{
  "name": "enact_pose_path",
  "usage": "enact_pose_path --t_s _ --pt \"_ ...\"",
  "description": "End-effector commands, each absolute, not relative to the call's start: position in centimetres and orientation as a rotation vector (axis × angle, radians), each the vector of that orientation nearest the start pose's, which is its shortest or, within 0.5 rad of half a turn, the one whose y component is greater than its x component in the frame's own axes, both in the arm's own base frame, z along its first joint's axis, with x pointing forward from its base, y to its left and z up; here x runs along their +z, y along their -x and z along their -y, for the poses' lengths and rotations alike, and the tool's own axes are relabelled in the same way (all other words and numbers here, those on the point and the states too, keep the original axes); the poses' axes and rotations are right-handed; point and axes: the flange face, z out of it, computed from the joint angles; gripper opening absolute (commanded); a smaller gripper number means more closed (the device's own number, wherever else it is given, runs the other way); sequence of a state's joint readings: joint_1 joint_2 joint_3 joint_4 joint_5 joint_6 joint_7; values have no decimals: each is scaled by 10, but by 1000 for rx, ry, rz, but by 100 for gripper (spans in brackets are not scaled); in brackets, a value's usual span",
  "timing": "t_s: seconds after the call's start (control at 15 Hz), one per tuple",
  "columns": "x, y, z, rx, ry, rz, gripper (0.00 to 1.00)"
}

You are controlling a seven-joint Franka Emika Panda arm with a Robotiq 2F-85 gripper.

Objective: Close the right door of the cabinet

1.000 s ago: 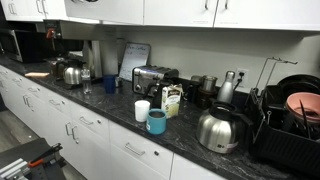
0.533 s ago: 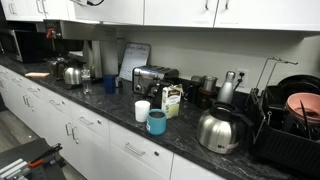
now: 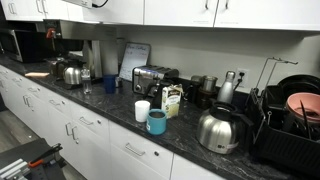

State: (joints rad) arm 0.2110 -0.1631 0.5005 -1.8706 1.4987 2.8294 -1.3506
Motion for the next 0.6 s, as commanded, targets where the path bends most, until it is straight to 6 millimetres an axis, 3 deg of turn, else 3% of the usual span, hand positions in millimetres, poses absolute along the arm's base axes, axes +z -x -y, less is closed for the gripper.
enact_pose_path --t_s 0.0,0.27,0.53 --pt "661 -459 -357 -1523 1850 929 4" --pt "645 -474 -379 -1581 1878 1020 4" --pt "646 -487 -395 -1647 1868 1073 4"
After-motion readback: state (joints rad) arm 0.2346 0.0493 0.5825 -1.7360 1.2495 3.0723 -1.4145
